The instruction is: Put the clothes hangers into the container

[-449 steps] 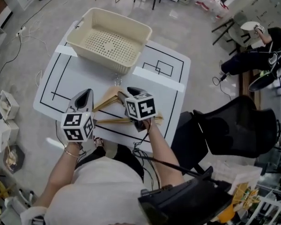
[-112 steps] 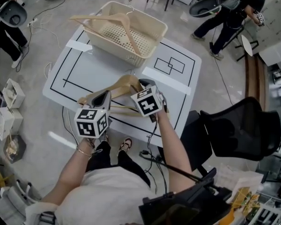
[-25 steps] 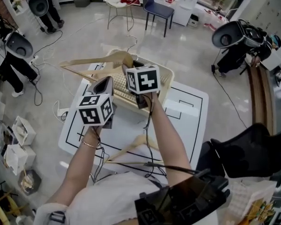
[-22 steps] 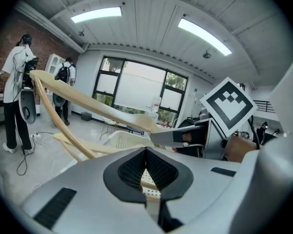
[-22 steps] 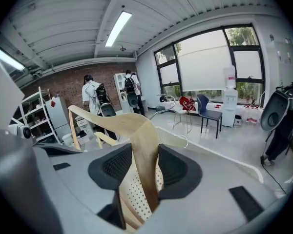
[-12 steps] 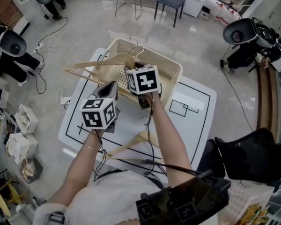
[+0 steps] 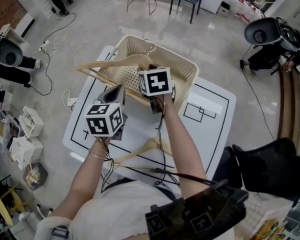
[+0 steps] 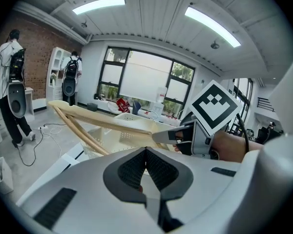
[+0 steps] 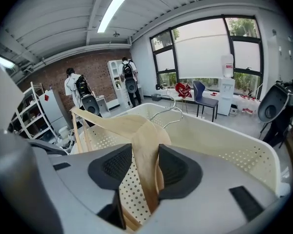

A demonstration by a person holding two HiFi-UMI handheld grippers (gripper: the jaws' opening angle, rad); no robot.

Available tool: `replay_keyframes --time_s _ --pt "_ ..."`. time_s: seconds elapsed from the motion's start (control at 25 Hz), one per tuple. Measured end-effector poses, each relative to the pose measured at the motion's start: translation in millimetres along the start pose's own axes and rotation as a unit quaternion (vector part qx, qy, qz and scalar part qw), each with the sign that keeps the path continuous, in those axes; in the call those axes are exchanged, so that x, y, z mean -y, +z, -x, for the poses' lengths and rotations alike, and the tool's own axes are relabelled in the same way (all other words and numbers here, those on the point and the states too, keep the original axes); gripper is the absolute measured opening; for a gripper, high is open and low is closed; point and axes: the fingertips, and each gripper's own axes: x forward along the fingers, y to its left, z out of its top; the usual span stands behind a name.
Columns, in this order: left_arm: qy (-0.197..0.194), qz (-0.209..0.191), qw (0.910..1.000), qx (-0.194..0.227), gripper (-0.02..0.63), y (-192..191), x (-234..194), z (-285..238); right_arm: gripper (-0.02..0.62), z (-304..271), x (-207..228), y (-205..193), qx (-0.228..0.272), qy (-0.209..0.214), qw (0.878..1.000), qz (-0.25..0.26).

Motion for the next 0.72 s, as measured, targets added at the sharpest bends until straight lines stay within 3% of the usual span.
replay_keyframes --time_s 0.2,0.72 --pt "0.010 0.011 0.9999 0.000 0.000 -3 -8 -2 0.176 -6 0 -8 -0.009 0.019 1.000 -0.021" --pt "0.022 0.040 0.9988 0.016 0.000 -4 -26 3 0.176 -4 -4 -5 0.004 0.005 1.000 -0.013"
